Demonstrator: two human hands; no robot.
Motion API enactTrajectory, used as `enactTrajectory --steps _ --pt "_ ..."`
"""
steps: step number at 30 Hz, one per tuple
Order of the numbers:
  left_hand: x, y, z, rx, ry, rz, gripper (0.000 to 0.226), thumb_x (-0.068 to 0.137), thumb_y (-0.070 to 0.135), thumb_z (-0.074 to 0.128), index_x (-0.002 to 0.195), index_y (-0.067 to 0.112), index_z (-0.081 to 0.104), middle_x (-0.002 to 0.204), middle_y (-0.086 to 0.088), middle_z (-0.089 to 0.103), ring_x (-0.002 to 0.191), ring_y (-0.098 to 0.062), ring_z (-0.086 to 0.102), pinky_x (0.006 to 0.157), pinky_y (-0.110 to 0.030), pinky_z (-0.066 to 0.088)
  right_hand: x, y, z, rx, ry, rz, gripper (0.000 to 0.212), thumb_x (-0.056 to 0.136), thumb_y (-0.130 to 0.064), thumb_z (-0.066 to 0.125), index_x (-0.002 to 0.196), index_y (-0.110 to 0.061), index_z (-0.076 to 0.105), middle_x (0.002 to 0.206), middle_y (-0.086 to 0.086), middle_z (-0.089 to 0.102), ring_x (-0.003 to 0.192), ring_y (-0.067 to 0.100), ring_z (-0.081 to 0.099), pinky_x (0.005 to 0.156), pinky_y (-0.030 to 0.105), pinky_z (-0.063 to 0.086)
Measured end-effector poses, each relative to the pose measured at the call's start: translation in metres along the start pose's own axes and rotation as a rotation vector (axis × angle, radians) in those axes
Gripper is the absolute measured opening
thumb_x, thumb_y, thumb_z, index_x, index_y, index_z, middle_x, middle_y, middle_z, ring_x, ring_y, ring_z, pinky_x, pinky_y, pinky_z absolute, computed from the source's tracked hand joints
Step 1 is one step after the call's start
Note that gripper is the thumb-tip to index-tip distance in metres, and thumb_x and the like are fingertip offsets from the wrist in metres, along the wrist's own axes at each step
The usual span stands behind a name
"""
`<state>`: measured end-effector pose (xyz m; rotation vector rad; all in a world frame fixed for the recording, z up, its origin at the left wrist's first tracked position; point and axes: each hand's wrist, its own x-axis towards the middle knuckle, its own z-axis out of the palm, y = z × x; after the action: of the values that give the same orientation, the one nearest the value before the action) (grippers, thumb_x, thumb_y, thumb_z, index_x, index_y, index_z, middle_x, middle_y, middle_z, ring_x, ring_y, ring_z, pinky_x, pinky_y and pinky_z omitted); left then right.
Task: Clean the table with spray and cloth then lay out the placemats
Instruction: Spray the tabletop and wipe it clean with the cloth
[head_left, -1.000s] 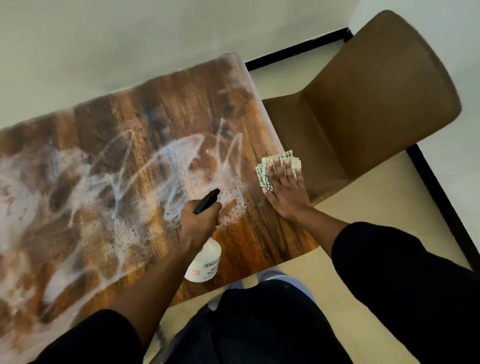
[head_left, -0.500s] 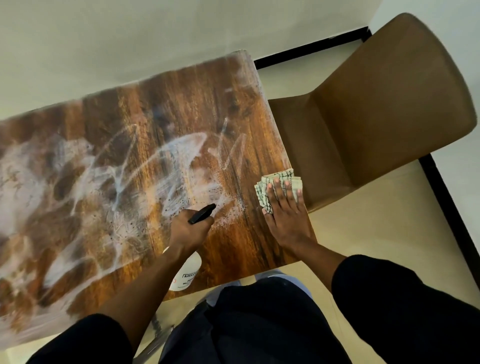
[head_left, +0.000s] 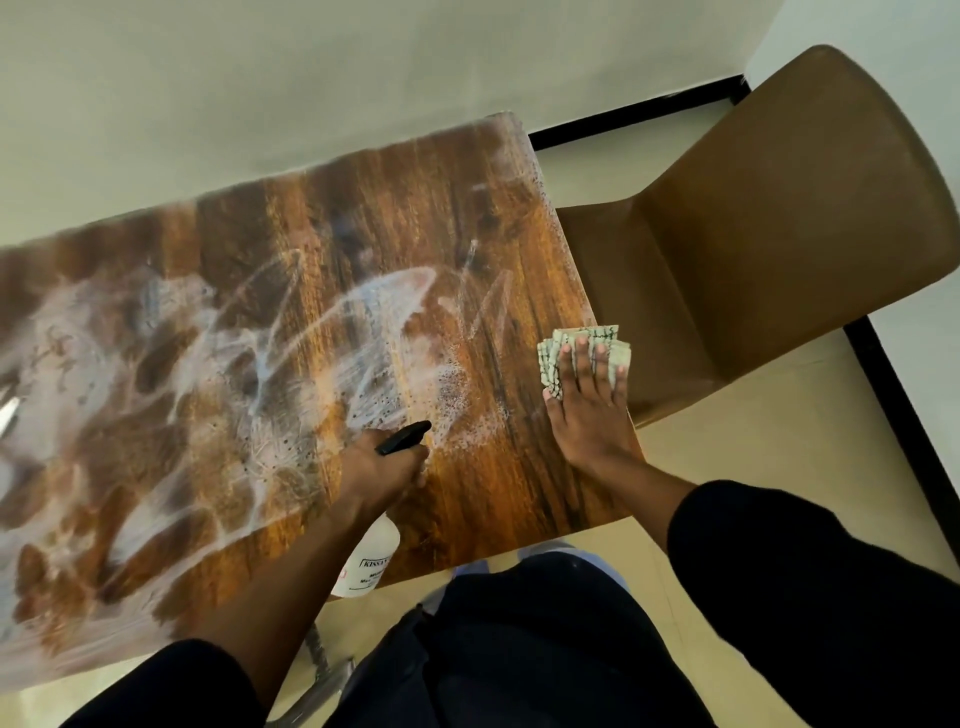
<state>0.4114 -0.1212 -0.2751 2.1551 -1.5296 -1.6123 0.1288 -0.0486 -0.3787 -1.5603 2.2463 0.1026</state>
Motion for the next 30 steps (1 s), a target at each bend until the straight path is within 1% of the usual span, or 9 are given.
enactTrajectory --steps 3,6,9,11,13,15,20,24,30 --pt "-0.002 -0.001 0.0 0.005 0.013 0.0 0.018 0.097 0.012 0.072 0.089 -0.004 0.075 0.072 -0.019 0.078 0.036 -0.014 0.054 0.039 -0.023 0.046 -0.028 -0.029 0.012 0.011 -0.021 -0.115 0.074 0.105 -0.054 0.016 0.162 -0.021 -0.016 0.169 0.005 -0.027 0.154 0.03 -0.028 0.124 0.058 -0.008" --pt "-0.001 -0.004 0.004 -0.036 0.031 -0.007 0.014 0.095 0.01 0.074 0.098 -0.003 0.073 0.076 -0.021 0.079 0.038 -0.014 0.057 0.038 -0.024 0.046 -0.059 -0.055 0.029 -0.008 -0.052 -0.348 0.075 0.105 -0.055 0.022 0.163 -0.022 -0.013 0.17 0.004 -0.024 0.155 0.028 -0.026 0.125 0.059 0.0" --pt "0.004 -0.005 0.008 -0.023 -0.005 0.013 0.017 0.094 0.014 0.074 0.103 -0.001 0.072 0.075 -0.017 0.079 0.046 -0.021 0.061 0.044 -0.027 0.048 -0.068 -0.052 0.045 -0.08 -0.058 -0.593 0.076 0.105 -0.05 0.035 0.165 -0.021 -0.001 0.172 0.003 -0.013 0.158 0.027 -0.016 0.127 0.055 0.002" --pt "0.007 -0.001 0.01 -0.029 -0.027 0.027 0.017 0.094 0.014 0.073 0.099 -0.002 0.073 0.073 -0.016 0.079 0.046 -0.021 0.058 0.046 -0.027 0.049 -0.058 -0.039 0.04 -0.116 -0.072 -0.651 0.074 0.105 -0.051 0.033 0.166 -0.023 0.002 0.173 0.001 -0.01 0.159 0.024 -0.013 0.127 0.052 0.001" --pt "0.008 0.005 0.012 -0.031 -0.029 0.027 0.02 0.093 0.016 0.073 0.103 -0.002 0.072 0.074 -0.014 0.079 0.043 -0.017 0.057 0.045 -0.027 0.049 -0.047 -0.024 0.028 -0.113 -0.067 -0.612 0.069 0.107 -0.054 0.024 0.165 -0.026 -0.001 0.172 -0.002 -0.012 0.158 0.022 -0.017 0.127 0.049 -0.007" --pt "0.01 0.012 0.014 -0.034 -0.043 0.04 0.021 0.093 0.016 0.071 0.1 -0.003 0.072 0.074 -0.013 0.079 0.042 -0.017 0.055 0.044 -0.027 0.049 -0.035 -0.008 0.015 -0.095 -0.049 -0.451 0.068 0.108 -0.055 0.017 0.164 -0.028 -0.008 0.171 -0.002 -0.016 0.156 0.021 -0.024 0.125 0.048 -0.014" --pt "0.012 0.036 0.021 -0.014 -0.069 0.115 0.023 0.094 0.012 0.069 0.075 0.002 0.078 0.07 -0.013 0.079 0.045 -0.021 0.051 0.048 -0.027 0.047 -0.002 0.032 -0.003 -0.022 0.028 -0.108 0.073 0.107 -0.052 0.023 0.163 -0.025 -0.016 0.171 0.002 -0.021 0.156 0.025 -0.024 0.127 0.051 -0.006" --pt "0.017 0.05 0.027 -0.034 -0.059 0.13 0.027 0.092 0.011 0.067 0.069 0.003 0.078 0.069 -0.014 0.077 0.046 -0.023 0.05 0.05 -0.03 0.047 0.018 0.039 -0.006 -0.033 0.019 -0.104 0.078 0.106 -0.053 0.027 0.162 -0.023 -0.018 0.169 0.003 -0.026 0.156 0.027 -0.024 0.128 0.053 -0.001" --pt "0.03 0.064 0.04 -0.136 -0.037 0.083 0.019 0.093 0.013 0.068 0.083 -0.001 0.075 0.072 -0.015 0.078 0.041 -0.019 0.046 0.049 -0.031 0.042 0.073 0.037 -0.024 0.0 -0.008 -0.186 0.074 0.107 -0.054 0.021 0.161 -0.025 -0.021 0.168 0.001 -0.03 0.154 0.025 -0.029 0.127 0.052 -0.006"
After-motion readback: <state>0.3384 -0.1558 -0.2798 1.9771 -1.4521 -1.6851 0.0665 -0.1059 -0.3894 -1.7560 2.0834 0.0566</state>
